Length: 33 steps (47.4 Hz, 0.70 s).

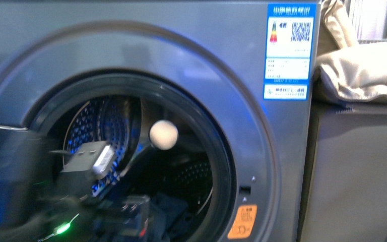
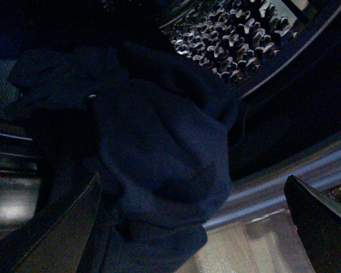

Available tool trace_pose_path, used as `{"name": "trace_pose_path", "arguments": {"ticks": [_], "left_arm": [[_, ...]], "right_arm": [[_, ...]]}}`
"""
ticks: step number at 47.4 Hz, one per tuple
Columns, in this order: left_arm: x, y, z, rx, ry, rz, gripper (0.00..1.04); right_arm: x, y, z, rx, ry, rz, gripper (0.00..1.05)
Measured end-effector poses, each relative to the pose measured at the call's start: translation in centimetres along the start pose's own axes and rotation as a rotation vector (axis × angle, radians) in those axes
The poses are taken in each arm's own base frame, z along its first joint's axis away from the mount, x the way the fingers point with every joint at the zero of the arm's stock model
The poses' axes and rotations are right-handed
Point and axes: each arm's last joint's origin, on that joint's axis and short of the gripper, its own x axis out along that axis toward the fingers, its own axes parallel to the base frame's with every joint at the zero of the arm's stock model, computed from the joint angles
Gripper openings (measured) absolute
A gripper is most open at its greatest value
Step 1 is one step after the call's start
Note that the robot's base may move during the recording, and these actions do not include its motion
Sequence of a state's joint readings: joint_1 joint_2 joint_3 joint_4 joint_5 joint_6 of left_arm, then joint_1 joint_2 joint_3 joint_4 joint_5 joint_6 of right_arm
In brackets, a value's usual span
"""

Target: Collect clothes from washing machine

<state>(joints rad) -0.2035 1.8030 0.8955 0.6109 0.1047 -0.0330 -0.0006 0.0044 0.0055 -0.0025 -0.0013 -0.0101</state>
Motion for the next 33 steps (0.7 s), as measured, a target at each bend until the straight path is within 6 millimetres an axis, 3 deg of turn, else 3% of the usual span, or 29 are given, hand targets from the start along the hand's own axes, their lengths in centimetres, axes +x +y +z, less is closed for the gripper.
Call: {"name": "trace_pose_path", "arguments": {"ticks": [14,33], "left_arm": [[4.1,1.6,1.1,-0.012,0.040,0.053,0.98],[7.1,1.9,2.3,-0.023,0.062,0.031,0.98]], "right_arm": [[0.0,0.0,0.0,0.000,0.000,0.000,0.97],[0.0,0.0,0.0,0.000,0.000,0.000,0.97]]}}
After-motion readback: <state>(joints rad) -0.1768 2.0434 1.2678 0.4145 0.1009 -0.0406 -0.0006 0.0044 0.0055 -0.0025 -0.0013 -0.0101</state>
